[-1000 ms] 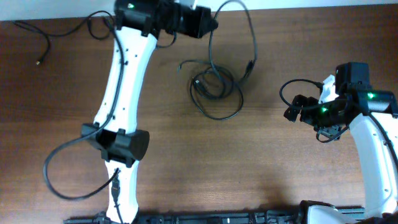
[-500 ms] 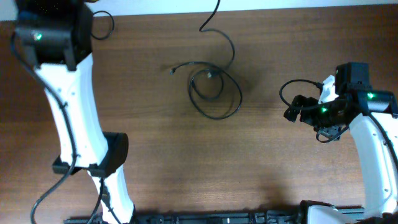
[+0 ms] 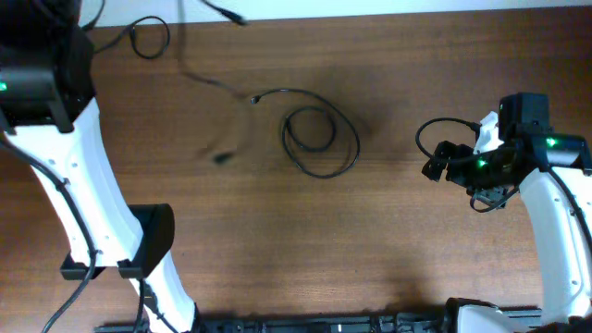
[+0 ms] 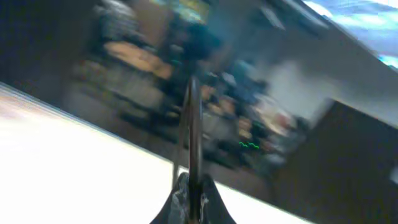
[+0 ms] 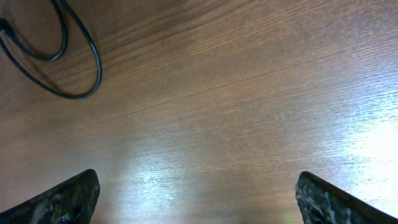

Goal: Untangle cables
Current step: 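Drag the cable to the left side and release it there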

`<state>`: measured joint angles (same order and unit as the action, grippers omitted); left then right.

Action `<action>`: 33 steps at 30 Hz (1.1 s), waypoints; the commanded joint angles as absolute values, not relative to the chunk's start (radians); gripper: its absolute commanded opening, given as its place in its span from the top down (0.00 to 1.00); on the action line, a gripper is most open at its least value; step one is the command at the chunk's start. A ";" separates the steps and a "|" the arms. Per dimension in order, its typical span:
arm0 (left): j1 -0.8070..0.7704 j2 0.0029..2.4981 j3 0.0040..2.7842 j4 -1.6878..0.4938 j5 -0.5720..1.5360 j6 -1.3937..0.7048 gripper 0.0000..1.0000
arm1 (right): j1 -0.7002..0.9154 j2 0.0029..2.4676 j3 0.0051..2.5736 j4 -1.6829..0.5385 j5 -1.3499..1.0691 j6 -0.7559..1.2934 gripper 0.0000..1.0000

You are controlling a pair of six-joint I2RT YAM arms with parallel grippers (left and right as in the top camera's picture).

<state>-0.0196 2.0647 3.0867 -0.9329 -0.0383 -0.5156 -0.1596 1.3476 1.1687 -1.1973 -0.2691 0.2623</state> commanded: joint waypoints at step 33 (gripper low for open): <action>0.482 2.056 2.308 -1.196 -0.381 -0.817 1.00 | -0.164 1.349 1.165 -1.196 -0.257 0.268 0.02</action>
<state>0.4507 2.0682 2.3882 -1.1954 -0.3893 -0.8513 -0.1596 1.3476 1.1687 -1.1965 -0.2695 0.2619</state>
